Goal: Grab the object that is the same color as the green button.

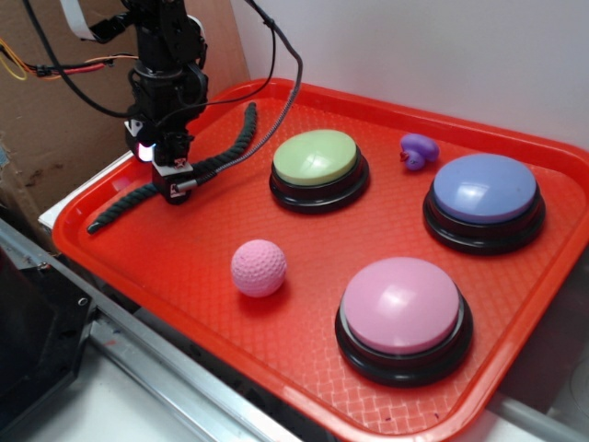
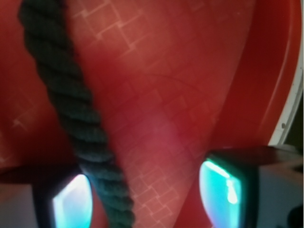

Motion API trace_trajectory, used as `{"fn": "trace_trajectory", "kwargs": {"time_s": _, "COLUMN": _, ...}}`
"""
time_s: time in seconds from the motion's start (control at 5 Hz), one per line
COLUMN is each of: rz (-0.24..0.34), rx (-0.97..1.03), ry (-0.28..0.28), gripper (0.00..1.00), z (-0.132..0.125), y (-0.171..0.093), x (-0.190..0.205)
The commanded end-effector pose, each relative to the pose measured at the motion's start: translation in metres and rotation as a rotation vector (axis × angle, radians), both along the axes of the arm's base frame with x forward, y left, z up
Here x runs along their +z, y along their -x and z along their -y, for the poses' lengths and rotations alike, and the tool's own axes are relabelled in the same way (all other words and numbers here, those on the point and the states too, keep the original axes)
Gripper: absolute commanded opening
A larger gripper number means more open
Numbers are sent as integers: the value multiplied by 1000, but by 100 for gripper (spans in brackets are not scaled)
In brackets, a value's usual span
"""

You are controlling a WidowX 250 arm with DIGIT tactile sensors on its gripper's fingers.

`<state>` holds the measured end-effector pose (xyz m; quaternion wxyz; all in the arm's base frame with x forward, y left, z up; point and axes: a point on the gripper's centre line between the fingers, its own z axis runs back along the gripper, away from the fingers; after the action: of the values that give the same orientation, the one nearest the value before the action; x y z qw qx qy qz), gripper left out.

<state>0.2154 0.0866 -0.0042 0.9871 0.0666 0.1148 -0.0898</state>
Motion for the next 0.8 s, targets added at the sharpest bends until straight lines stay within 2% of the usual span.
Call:
{"fn": "trace_trajectory", "kwargs": {"time_s": 0.0, "rz": -33, "rx": 10, "ry": 18, "gripper": 0, "z": 8, "y": 7, "x": -4}}
{"fn": "trace_trajectory", "kwargs": {"time_s": 0.2, "rz": -33, "rx": 9, "ry": 22, "gripper": 0, "z": 10, "y": 5, "x": 0}}
{"fn": "trace_trajectory", "kwargs": {"time_s": 0.6, "rz": 41, "rx": -9, "ry": 39, "gripper": 0, "z": 31, "y": -3, "x": 48}}
